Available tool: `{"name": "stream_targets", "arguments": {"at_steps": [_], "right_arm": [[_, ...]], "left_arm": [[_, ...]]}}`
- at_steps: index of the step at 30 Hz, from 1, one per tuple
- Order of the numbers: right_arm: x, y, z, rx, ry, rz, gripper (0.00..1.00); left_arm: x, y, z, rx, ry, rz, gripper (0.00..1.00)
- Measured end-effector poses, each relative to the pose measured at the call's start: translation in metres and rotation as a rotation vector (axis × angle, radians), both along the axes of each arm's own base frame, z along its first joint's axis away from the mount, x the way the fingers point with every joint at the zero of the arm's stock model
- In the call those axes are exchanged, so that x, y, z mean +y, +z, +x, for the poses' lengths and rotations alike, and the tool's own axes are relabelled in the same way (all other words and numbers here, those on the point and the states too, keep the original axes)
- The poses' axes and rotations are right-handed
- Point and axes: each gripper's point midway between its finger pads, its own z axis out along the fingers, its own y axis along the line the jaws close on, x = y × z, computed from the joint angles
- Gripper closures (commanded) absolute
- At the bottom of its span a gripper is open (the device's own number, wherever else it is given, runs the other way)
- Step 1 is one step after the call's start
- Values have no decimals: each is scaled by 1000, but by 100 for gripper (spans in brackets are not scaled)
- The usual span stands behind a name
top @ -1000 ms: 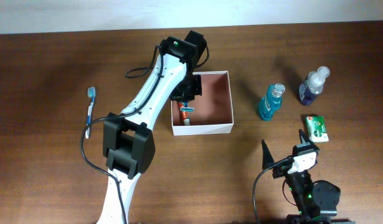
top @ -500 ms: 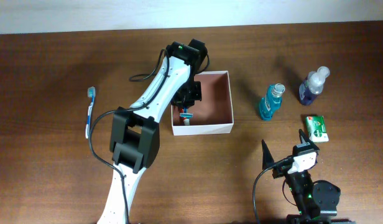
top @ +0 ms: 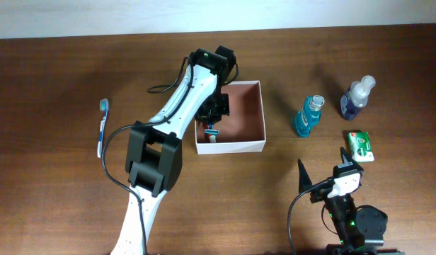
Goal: Pack container
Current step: 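Lower the razor into the box and open the left gripper, then raise the left gripper and move it over the blue toothbrush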
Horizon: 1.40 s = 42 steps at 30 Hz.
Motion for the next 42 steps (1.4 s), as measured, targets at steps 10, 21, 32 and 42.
{"name": "stream_targets", "arguments": {"at_steps": [10,21,32,42], "right_arm": [[0,0,0,0,0,0,2],[0,0,0,0,0,0,2],[0,0,0,0,0,0,2],[0,0,0,0,0,0,2]], "left_arm": [[6,0,2,-7,2,27,84],[18,0,7,-7,-3,31,51],[-10,98,57,-293,-126,-114,34],[30,131,49,-309,-176,-9,13]]}}
